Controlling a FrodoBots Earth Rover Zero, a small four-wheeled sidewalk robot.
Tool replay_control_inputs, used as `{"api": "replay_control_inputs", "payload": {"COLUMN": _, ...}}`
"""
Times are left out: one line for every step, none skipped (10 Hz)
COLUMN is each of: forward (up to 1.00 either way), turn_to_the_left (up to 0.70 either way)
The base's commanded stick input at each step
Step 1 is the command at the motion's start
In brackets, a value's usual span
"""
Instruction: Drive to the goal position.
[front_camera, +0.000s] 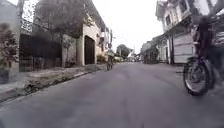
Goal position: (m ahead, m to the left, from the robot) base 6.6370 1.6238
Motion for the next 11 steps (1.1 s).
{"api": "replay_control_inputs", "payload": {"forward": 1.0, "turn_to_the_left": -0.36}}
{"api": "replay_control_inputs", "payload": {"forward": 1.0, "turn_to_the_left": -0.36}}
{"api": "replay_control_inputs", "payload": {"forward": 1.0, "turn_to_the_left": -0.36}}
{"api": "replay_control_inputs", "payload": {"forward": 1.0, "turn_to_the_left": -0.36}}
{"api": "replay_control_inputs", "payload": {"forward": 1.0, "turn_to_the_left": -0.04}}
{"api": "replay_control_inputs", "payload": {"forward": 1.0, "turn_to_the_left": 0.04}}
{"api": "replay_control_inputs", "payload": {"forward": 1.0, "turn_to_the_left": 0.04}}
{"api": "replay_control_inputs", "payload": {"forward": 1.0, "turn_to_the_left": 0.04}}
{"api": "replay_control_inputs", "payload": {"forward": 1.0, "turn_to_the_left": 0.04}}
{"api": "replay_control_inputs", "payload": {"forward": 1.0, "turn_to_the_left": 0.04}}
{"api": "replay_control_inputs", "payload": {"forward": 1.0, "turn_to_the_left": 0.04}}
